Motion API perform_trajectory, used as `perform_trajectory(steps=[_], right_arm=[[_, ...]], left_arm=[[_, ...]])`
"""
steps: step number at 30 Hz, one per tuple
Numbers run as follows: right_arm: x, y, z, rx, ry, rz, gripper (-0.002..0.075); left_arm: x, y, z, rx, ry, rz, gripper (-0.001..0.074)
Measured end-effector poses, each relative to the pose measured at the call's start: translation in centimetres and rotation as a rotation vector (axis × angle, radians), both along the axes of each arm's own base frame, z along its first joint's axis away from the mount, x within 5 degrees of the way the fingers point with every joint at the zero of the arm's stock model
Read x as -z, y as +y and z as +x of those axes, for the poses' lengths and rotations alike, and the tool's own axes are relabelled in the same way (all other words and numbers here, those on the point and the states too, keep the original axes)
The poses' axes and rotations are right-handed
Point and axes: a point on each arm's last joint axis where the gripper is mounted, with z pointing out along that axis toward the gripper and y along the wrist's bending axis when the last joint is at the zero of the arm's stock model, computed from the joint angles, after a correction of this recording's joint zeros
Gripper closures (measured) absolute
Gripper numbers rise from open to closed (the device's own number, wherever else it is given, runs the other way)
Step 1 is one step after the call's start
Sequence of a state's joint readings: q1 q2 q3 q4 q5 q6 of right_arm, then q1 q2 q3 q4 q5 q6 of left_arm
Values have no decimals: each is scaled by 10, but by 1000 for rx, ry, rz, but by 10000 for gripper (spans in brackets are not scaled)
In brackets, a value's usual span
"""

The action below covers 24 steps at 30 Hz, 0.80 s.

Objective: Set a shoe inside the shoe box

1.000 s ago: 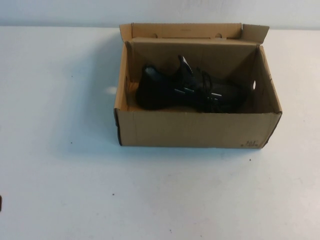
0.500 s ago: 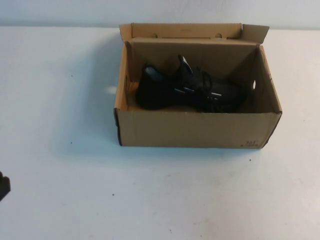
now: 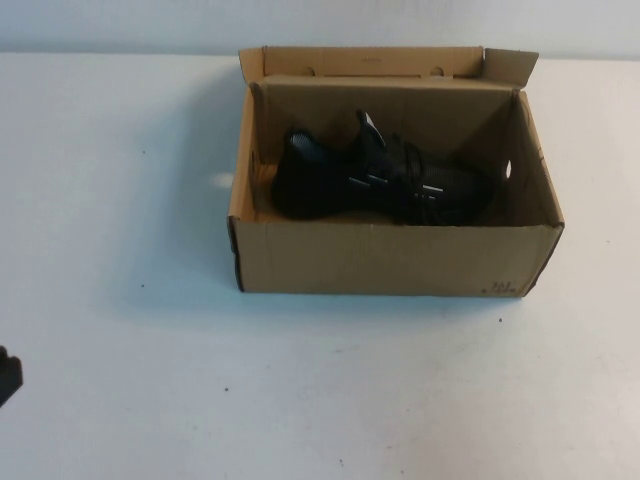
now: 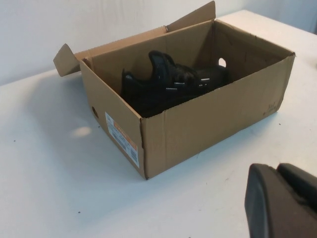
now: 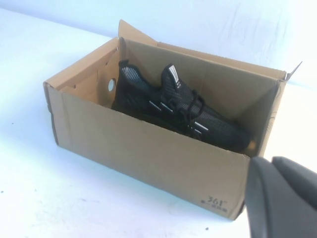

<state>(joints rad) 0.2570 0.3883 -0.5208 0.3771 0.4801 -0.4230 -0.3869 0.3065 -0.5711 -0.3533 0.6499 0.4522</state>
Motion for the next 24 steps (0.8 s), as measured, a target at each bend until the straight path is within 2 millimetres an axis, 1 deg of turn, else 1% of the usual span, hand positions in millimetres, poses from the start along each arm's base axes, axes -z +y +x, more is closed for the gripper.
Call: perform_trajectory(steps=[5,7,9,12,16,18,21,24], right_arm=[[1,0,0,-3,7,-3,742],[1,0,0,-4,9,-3,742],[1,0,0,-5,11,-4,742],[1,0,0,-5,11,-4,742],[1,0,0,-5,11,-4,742],[1,0,0,-5,11,-4,742],[1,0,0,-5,11,-4,742],[1,0,0,-5,11,-4,742]], left_arm=[[0,0,0,0,0,0,736],[3,0,1,-1,6,2,736],[10,1,0,-9,0,8,736],[23,6,-2,-48,-67,24,736],[45,14,-1,-145,-178,25,736],[59,18,-2,-199,-195,20,736],[86,23,-1,-276,-171,-8,736],[116,25,3,-335,-89,-31,736]])
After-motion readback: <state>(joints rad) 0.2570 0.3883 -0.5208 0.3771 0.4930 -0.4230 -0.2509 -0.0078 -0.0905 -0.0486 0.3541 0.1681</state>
